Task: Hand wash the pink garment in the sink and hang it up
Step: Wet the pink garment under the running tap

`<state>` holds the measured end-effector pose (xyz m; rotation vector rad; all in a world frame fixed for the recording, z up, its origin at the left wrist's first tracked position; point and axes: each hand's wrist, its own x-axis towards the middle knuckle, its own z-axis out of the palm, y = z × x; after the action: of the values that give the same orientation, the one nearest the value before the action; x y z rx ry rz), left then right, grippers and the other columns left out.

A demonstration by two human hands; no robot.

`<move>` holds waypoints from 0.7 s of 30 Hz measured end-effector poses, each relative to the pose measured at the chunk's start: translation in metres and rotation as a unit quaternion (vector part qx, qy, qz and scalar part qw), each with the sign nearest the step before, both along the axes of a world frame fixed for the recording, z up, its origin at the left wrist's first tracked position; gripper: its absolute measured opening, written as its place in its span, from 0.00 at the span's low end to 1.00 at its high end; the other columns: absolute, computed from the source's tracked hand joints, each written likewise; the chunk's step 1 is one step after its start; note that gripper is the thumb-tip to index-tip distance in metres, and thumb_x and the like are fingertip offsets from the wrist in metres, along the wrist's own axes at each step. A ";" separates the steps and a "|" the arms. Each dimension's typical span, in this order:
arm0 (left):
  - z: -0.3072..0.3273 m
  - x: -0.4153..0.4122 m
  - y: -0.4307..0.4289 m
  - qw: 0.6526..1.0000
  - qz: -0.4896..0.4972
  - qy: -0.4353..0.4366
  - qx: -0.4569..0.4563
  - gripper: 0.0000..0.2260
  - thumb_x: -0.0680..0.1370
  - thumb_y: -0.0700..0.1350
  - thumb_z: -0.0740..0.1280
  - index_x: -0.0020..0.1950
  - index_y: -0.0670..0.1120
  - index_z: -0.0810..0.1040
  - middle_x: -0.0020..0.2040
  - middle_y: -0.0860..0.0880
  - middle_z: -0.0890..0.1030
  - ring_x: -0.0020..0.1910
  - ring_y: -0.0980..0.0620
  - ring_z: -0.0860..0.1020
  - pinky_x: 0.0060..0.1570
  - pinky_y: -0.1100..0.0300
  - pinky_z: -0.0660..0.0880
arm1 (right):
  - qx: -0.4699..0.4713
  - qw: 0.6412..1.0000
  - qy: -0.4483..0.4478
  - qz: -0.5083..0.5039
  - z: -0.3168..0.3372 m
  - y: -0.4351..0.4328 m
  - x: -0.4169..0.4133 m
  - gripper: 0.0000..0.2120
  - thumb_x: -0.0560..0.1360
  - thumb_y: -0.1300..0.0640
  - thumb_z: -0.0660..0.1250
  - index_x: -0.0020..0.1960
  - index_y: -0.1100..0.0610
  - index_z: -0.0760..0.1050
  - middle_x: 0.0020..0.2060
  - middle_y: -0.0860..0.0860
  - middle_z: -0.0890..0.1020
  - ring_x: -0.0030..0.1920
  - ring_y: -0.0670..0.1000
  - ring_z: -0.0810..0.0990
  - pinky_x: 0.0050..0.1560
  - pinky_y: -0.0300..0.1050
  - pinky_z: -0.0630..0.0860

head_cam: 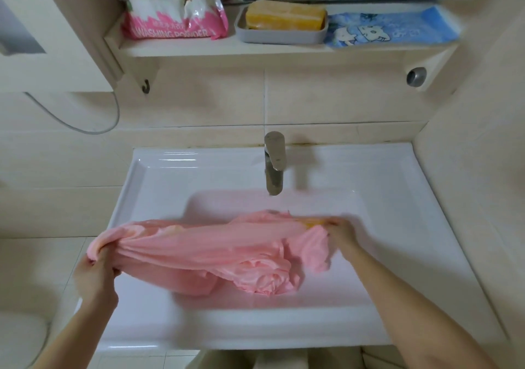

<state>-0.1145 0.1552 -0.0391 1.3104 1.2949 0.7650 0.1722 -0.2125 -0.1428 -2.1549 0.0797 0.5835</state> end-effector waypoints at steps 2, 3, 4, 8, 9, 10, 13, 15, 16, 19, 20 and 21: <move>0.000 0.001 -0.006 1.000 -0.010 -0.003 0.017 0.09 0.75 0.44 0.65 0.52 0.42 0.79 0.45 0.43 0.78 0.42 0.49 0.76 0.39 0.59 0.75 | 0.107 0.986 -0.054 -0.113 0.032 -0.013 0.014 0.02 0.63 0.54 0.67 0.34 0.52 0.74 0.33 0.53 0.78 0.38 0.51 0.76 0.42 0.50 0.75; 0.001 0.004 -0.010 0.999 -0.021 -0.008 0.024 0.10 0.76 0.42 0.64 0.54 0.41 0.79 0.46 0.42 0.78 0.42 0.49 0.77 0.37 0.61 0.77 | 0.162 0.974 -0.061 -0.146 0.043 -0.015 0.019 0.05 0.67 0.58 0.68 0.35 0.53 0.73 0.32 0.52 0.76 0.35 0.50 0.74 0.37 0.46 0.74; 0.002 0.007 -0.013 0.999 -0.031 -0.018 0.028 0.10 0.76 0.40 0.63 0.55 0.40 0.78 0.47 0.41 0.78 0.42 0.49 0.77 0.35 0.64 0.78 | 0.214 0.960 -0.053 -0.171 0.057 -0.016 0.022 0.08 0.71 0.61 0.68 0.37 0.53 0.71 0.30 0.50 0.75 0.33 0.48 0.73 0.34 0.41 0.73; 0.005 0.019 -0.016 0.997 -0.068 -0.039 0.019 0.13 0.75 0.35 0.62 0.58 0.37 0.76 0.51 0.40 0.79 0.48 0.45 0.79 0.39 0.65 0.80 | 0.419 0.883 0.008 -0.210 0.097 -0.012 0.034 0.09 0.80 0.63 0.60 0.41 0.56 0.70 0.29 0.49 0.81 0.30 0.45 0.79 0.33 0.38 0.77; 0.006 0.021 -0.016 0.996 -0.077 -0.044 0.013 0.12 0.74 0.35 0.63 0.57 0.38 0.76 0.51 0.40 0.79 0.49 0.44 0.79 0.42 0.62 0.81 | 0.464 0.861 0.010 -0.207 0.111 -0.011 0.035 0.08 0.79 0.63 0.60 0.41 0.57 0.73 0.31 0.50 0.83 0.34 0.47 0.82 0.37 0.41 0.79; 0.006 0.022 -0.015 0.995 -0.088 -0.051 0.009 0.11 0.74 0.34 0.63 0.56 0.39 0.76 0.50 0.41 0.79 0.50 0.44 0.79 0.46 0.59 0.80 | 0.505 0.839 0.012 -0.201 0.126 -0.010 0.035 0.08 0.76 0.61 0.62 0.40 0.58 0.77 0.34 0.52 0.84 0.37 0.49 0.83 0.42 0.42 0.80; 0.012 0.024 -0.019 0.989 -0.115 -0.094 0.005 0.10 0.75 0.31 0.64 0.53 0.42 0.76 0.47 0.44 0.79 0.48 0.47 0.78 0.48 0.60 0.80 | 0.600 0.780 0.008 -0.178 0.168 -0.013 0.034 0.09 0.69 0.55 0.65 0.35 0.55 0.82 0.35 0.52 0.84 0.40 0.49 0.83 0.46 0.40 0.80; 0.015 0.024 -0.019 0.982 -0.135 -0.132 -0.007 0.11 0.75 0.30 0.63 0.53 0.42 0.77 0.47 0.45 0.79 0.48 0.50 0.79 0.49 0.63 0.79 | 0.658 0.730 0.001 -0.184 0.187 -0.018 0.030 0.06 0.67 0.56 0.66 0.36 0.55 0.81 0.35 0.50 0.83 0.39 0.48 0.82 0.46 0.39 0.79; 0.018 0.023 -0.018 0.975 -0.162 -0.150 -0.021 0.11 0.75 0.30 0.61 0.54 0.40 0.77 0.48 0.44 0.79 0.49 0.49 0.79 0.50 0.62 0.79 | 0.657 0.730 -0.006 -0.187 0.188 -0.021 0.029 0.05 0.67 0.57 0.66 0.36 0.54 0.80 0.33 0.49 0.82 0.37 0.46 0.81 0.44 0.37 0.78; 0.027 0.015 -0.014 0.948 -0.238 -0.194 -0.088 0.15 0.74 0.30 0.52 0.53 0.36 0.76 0.43 0.48 0.81 0.45 0.53 0.80 0.49 0.64 0.77 | 0.365 0.928 -0.044 -0.059 0.176 -0.020 0.010 0.16 0.73 0.64 0.61 0.30 0.52 0.79 0.25 0.44 0.78 0.27 0.39 0.74 0.33 0.37 0.70; 0.030 0.011 -0.012 0.946 -0.227 -0.201 -0.111 0.17 0.74 0.31 0.52 0.48 0.40 0.79 0.39 0.50 0.81 0.42 0.55 0.79 0.46 0.66 0.77 | 0.182 0.982 -0.007 0.052 0.162 -0.019 0.003 0.18 0.76 0.64 0.61 0.30 0.52 0.78 0.25 0.45 0.78 0.26 0.38 0.74 0.32 0.36 0.70; 0.031 0.006 -0.011 0.949 -0.212 -0.197 -0.125 0.17 0.74 0.34 0.53 0.43 0.44 0.82 0.38 0.52 0.81 0.40 0.56 0.79 0.44 0.67 0.76 | 0.007 0.979 0.079 0.190 0.149 -0.019 -0.007 0.14 0.76 0.63 0.63 0.34 0.52 0.78 0.29 0.48 0.80 0.28 0.38 0.76 0.33 0.35 0.71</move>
<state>-0.1084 0.1440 -0.0081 1.1055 0.7276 0.5033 0.1653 -0.2314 0.0065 -2.1185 -0.2557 0.9700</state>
